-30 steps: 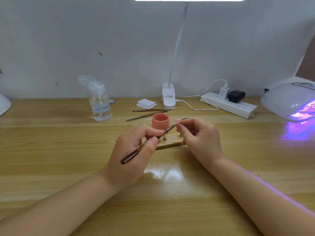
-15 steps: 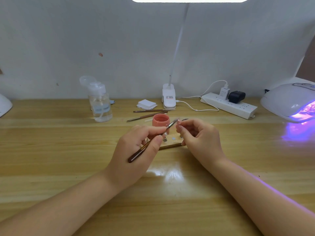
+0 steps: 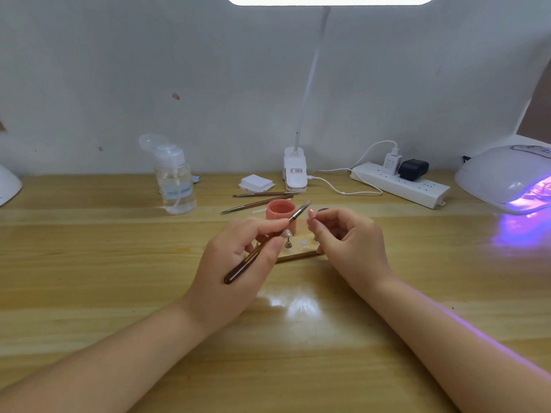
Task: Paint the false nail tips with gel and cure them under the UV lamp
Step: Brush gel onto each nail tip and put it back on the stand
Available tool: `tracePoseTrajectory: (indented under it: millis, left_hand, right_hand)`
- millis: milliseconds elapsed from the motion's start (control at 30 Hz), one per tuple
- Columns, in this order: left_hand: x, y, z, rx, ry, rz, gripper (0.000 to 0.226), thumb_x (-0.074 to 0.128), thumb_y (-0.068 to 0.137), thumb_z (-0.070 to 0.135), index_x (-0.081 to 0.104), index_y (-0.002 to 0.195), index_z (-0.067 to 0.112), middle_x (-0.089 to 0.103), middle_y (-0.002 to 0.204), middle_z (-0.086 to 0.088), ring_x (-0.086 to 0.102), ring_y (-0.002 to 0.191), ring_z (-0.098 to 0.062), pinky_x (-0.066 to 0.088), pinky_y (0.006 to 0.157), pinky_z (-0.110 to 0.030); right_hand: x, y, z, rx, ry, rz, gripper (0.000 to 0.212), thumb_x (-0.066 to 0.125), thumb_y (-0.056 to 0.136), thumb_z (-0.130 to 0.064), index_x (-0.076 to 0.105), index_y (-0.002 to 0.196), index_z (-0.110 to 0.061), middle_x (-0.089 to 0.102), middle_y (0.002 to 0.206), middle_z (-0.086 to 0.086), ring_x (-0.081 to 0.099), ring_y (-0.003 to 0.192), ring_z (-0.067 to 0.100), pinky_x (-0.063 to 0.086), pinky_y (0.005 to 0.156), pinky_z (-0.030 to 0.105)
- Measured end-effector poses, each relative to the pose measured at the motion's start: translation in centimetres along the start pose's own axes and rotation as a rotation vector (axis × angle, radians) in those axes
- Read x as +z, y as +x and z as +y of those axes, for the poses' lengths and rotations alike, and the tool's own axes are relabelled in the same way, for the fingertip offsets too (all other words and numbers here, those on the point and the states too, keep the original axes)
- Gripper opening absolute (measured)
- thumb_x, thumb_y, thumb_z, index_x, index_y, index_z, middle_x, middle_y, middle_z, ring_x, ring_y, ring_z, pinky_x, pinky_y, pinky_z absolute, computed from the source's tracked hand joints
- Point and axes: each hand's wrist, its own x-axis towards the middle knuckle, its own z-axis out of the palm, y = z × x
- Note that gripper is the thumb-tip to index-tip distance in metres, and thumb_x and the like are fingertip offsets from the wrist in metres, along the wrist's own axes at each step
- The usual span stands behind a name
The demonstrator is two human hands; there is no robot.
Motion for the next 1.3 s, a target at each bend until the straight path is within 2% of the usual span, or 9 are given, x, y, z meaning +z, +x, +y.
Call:
tracePoseTrajectory:
  millis: [100, 200, 433, 600, 800, 967, 1067, 1167, 1300]
  left_hand:
    - [0.12, -0.06, -0.12, 0.021, 0.011, -0.035, 0.021, 0.059, 0.089, 0.025, 0.069, 0.108, 0.025, 0.070, 0.098, 0.014, 0.064, 0.095, -0.011, 0.047, 0.076, -0.025]
    - [-0.09, -0.19, -0.14, -0.017, -0.021, -0.015, 0.020, 0.053, 0.086, 0.030, 0.068, 0.098, 0.027, 0.071, 0.089, 0.012, 0.063, 0.087, -0.011, 0.046, 0.073, -0.024]
    - [-0.13, -0.05, 0.27, 0.012, 0.022, -0.032, 0.021, 0.053, 0.089, 0.031, 0.064, 0.107, 0.031, 0.069, 0.094, 0.017, 0.060, 0.090, -0.004, 0.043, 0.077, -0.017]
    - [-0.35, -0.21, 0.09, -0.008, 0.007, -0.025, 0.023, 0.051, 0.085, 0.030, 0.068, 0.097, 0.022, 0.071, 0.089, 0.007, 0.063, 0.088, -0.014, 0.042, 0.075, -0.019]
    - [-0.21, -0.04, 0.28, 0.036, 0.053, -0.024, 0.021, 0.053, 0.087, 0.028, 0.067, 0.102, 0.024, 0.069, 0.091, 0.011, 0.062, 0.088, -0.010, 0.041, 0.076, -0.015]
    - [-0.36, -0.20, 0.14, 0.002, -0.001, -0.004, 0.021, 0.049, 0.085, 0.029, 0.067, 0.094, 0.022, 0.068, 0.084, 0.005, 0.062, 0.082, -0.016, 0.043, 0.072, -0.024]
    - [-0.15, -0.04, 0.37, 0.037, 0.024, -0.035, 0.022, 0.052, 0.088, 0.027, 0.067, 0.103, 0.022, 0.069, 0.091, 0.011, 0.061, 0.087, -0.010, 0.040, 0.076, -0.015]
    - [-0.16, -0.09, 0.18, 0.039, 0.033, -0.056, 0.022, 0.052, 0.086, 0.025, 0.068, 0.099, 0.017, 0.070, 0.091, 0.010, 0.061, 0.088, -0.006, 0.038, 0.077, -0.011]
    - [-0.35, -0.18, 0.12, -0.016, -0.008, -0.005, 0.022, 0.050, 0.086, 0.030, 0.066, 0.099, 0.026, 0.069, 0.089, 0.012, 0.062, 0.086, -0.014, 0.044, 0.073, -0.024]
  right_hand:
    - [-0.03, -0.03, -0.08, -0.024, -0.013, -0.003, 0.003, 0.072, 0.085, -0.011, 0.072, 0.087, -0.013, 0.071, 0.075, 0.004, 0.066, 0.064, 0.029, 0.053, 0.067, 0.051]
    - [-0.04, -0.01, -0.02, -0.046, -0.026, 0.010, 0.004, 0.070, 0.087, -0.014, 0.070, 0.086, -0.017, 0.069, 0.070, 0.003, 0.064, 0.061, 0.028, 0.053, 0.064, 0.047]
    - [-0.05, 0.16, 0.29, -0.127, -0.108, 0.036, 0.002, 0.068, 0.090, -0.015, 0.068, 0.089, -0.017, 0.069, 0.073, 0.000, 0.064, 0.056, 0.010, 0.048, 0.057, 0.023]
    - [-0.20, 0.18, 0.43, -0.156, -0.137, 0.037, 0.003, 0.067, 0.090, -0.011, 0.069, 0.091, -0.013, 0.068, 0.073, -0.001, 0.063, 0.056, 0.011, 0.046, 0.057, 0.019]
    - [-0.23, 0.17, 0.38, -0.178, -0.144, 0.041, 0.005, 0.067, 0.089, -0.009, 0.069, 0.093, -0.013, 0.067, 0.074, -0.003, 0.063, 0.058, 0.010, 0.045, 0.058, 0.016]
    - [-0.22, 0.18, 0.31, -0.170, -0.136, 0.047, 0.003, 0.069, 0.089, -0.013, 0.070, 0.092, -0.012, 0.068, 0.075, -0.001, 0.063, 0.057, 0.010, 0.047, 0.057, 0.020]
    - [-0.16, 0.11, 0.20, -0.168, -0.120, 0.042, 0.005, 0.068, 0.088, -0.010, 0.070, 0.092, -0.013, 0.070, 0.076, -0.001, 0.064, 0.057, 0.010, 0.050, 0.058, 0.025]
    - [-0.18, 0.12, 0.14, -0.148, -0.111, 0.057, 0.002, 0.068, 0.089, -0.014, 0.070, 0.091, -0.014, 0.069, 0.072, 0.001, 0.065, 0.057, 0.012, 0.050, 0.058, 0.031]
    - [-0.22, 0.09, -0.06, -0.119, -0.072, 0.072, 0.003, 0.068, 0.089, -0.019, 0.068, 0.088, -0.016, 0.069, 0.069, 0.004, 0.065, 0.057, 0.014, 0.051, 0.059, 0.037]
